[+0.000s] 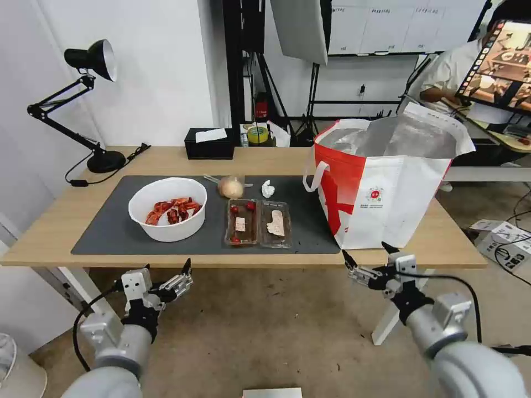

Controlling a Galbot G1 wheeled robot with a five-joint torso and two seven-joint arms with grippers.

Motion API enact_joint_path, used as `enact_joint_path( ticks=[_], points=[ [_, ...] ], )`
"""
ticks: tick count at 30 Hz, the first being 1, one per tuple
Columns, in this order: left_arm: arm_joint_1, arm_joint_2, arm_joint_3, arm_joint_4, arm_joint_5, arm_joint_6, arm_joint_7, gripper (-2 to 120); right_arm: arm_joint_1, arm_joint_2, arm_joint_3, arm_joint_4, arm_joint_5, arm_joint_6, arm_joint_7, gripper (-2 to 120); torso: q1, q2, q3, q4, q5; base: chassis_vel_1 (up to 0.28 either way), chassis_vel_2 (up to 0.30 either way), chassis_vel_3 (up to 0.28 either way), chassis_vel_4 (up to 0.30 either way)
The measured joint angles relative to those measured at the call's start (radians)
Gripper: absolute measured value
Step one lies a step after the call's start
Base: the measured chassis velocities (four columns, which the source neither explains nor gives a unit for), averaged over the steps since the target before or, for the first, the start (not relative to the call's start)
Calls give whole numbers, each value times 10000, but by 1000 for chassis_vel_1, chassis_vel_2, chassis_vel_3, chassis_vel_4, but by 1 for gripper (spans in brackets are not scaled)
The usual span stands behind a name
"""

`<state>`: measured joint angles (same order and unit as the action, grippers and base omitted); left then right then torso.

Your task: Pick up the trash from the table and place it into the takeout bag.

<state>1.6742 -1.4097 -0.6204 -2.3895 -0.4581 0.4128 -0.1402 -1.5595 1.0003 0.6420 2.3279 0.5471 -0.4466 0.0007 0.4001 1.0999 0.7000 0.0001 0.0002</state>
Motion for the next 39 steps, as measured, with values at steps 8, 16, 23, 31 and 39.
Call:
enact_joint_path(
  ticks=[8,16,23,31,39],
  points=[
    [-52,215,-36,173,0,-217,385,100,789,-958,-179,-220,1792,-808,-123,100,0,0,0,-1,3,0,0,0,0],
    [-449,701,21,523,60,-432,1234,100,1456,-1035,-643,-616,4006,-674,203,100,0,0,0,0,-2,0,0,0,0],
    [-621,974,223,867,66,-747,1595,100,1938,-1132,-886,-740,5730,-658,988,100,0,0,0,-1,-3,0,0,0,0],
    [-664,985,158,913,79,-776,1604,100,2587,-1151,-1683,-1033,6641,-655,1621,100,0,0,0,0,-2,0,0,0,0],
    [-602,1035,48,969,90,-775,1583,100,3642,-825,-2816,-1120,9368,-489,3425,100,-2,0,0,-1,-3,0,0,0,0]
  ],
)
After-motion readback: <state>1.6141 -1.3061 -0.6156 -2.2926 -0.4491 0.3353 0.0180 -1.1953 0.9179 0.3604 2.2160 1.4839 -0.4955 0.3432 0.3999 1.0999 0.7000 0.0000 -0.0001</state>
